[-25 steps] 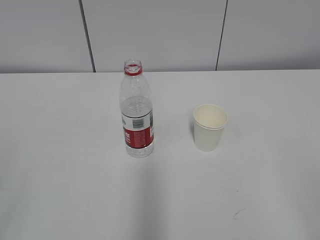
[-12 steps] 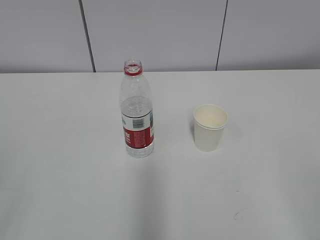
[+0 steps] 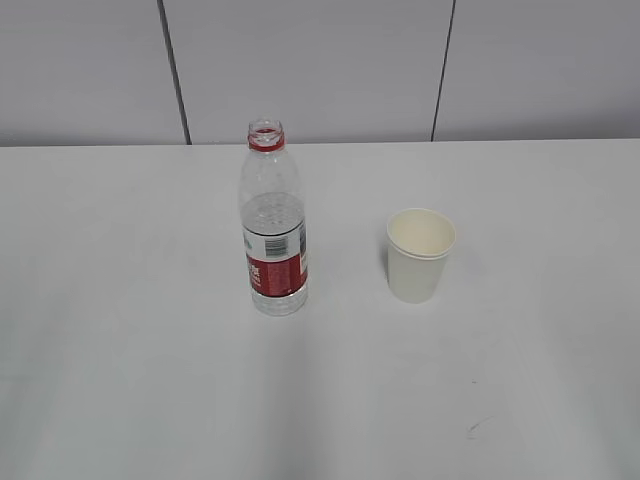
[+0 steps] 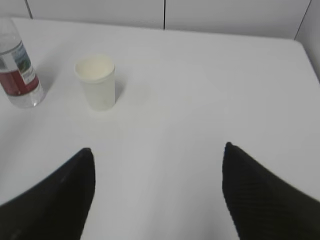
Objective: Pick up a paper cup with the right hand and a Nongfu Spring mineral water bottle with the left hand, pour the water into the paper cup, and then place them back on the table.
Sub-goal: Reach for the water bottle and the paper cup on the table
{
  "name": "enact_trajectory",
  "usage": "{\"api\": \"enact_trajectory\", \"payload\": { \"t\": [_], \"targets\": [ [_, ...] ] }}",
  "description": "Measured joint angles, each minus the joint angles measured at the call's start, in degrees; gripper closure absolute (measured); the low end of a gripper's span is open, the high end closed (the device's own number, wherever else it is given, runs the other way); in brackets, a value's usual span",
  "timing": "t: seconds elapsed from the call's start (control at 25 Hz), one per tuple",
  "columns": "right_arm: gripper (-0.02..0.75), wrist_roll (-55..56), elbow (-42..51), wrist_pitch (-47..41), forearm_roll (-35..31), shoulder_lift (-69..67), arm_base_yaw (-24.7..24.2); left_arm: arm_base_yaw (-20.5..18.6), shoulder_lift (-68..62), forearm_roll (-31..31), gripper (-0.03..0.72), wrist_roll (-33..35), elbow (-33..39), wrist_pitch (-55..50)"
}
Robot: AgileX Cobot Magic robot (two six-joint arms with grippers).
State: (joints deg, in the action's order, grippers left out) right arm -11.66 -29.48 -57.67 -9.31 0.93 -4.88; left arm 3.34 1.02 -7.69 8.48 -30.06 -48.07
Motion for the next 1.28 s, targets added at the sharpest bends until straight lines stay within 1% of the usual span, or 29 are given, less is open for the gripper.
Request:
{"api": "enact_trajectory", "payload": {
  "t": [0.24,0.44,0.72,0.88,1.08,1.28],
  "targets": [
    [0.148,-1.3,2.0,12.9,-0.1,-3.2,0.0,0.0,-1.8,0.4,0.249,0.1,2.7,7.3],
    [0.148,-1.9,3.9,20.8,-0.1,-8.5,0.0,0.0,-5.8,0.4,0.249,0.2,6.9,15.5],
    [0.148,-2.7,6.0,31.9,-0.2,-14.4,0.0,0.1,-13.1,0.2,0.249,0.2,9.3,26.2],
    [0.147,-5.9,6.1,36.1,-0.2,-17.9,0.0,1.4,-18.2,0.2,0.249,0.2,9.9,31.3],
    [0.147,-6.7,6.1,41.0,-0.3,-23.1,0.0,3.5,-26.0,0.2,0.249,0.2,10.1,38.9],
    [0.148,-6.8,6.1,45.6,-1.2,-29.0,0.0,4.7,-34.9,0.2,0.249,0.2,10.1,46.0]
  ]
}}
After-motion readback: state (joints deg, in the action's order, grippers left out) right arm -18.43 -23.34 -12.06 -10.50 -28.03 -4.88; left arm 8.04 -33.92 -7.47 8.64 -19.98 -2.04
